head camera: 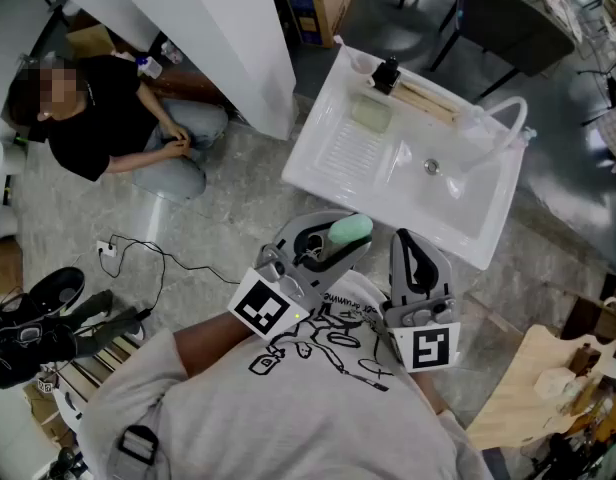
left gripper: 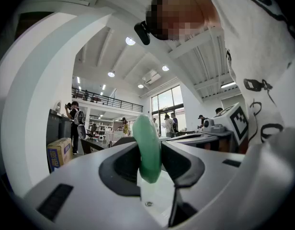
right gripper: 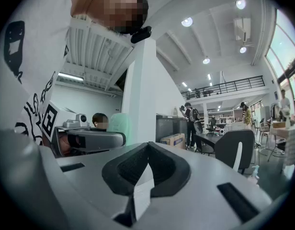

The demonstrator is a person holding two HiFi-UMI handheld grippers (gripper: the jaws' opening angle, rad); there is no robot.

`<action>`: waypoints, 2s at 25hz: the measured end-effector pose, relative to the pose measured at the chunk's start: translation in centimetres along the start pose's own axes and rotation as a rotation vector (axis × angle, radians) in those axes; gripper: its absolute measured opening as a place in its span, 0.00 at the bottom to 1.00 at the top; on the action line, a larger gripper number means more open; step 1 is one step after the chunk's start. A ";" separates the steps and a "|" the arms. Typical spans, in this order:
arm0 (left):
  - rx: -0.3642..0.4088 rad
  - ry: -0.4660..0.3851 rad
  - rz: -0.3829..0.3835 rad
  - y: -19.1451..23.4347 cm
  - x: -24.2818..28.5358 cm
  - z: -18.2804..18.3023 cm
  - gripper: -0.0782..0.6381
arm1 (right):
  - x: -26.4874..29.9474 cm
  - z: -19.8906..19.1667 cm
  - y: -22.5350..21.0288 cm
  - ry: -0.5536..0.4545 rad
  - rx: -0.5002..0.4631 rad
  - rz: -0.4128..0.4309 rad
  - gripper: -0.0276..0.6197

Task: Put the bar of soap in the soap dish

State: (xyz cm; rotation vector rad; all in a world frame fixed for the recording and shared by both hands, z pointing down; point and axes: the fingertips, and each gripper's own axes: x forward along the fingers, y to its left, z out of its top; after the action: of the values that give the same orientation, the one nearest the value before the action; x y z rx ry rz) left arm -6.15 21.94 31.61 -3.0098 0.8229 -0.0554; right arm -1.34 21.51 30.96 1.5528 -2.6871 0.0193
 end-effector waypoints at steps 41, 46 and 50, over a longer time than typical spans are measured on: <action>-0.023 0.043 -0.006 -8.7 4.6 -0.4 0.29 | -8.2 -1.1 -3.8 -0.011 0.069 0.041 0.08; -0.030 0.037 0.008 -8.2 4.8 -0.2 0.29 | -7.8 -0.8 -3.9 -0.020 0.063 0.049 0.08; -0.027 0.026 0.017 -7.2 5.1 0.0 0.29 | -6.9 -0.7 -4.3 -0.023 0.055 0.053 0.08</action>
State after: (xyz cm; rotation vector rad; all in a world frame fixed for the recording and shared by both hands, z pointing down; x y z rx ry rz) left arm 1.89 25.57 32.01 -3.0332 0.8581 -0.0846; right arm 5.81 25.34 31.38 1.5048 -2.7678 0.0788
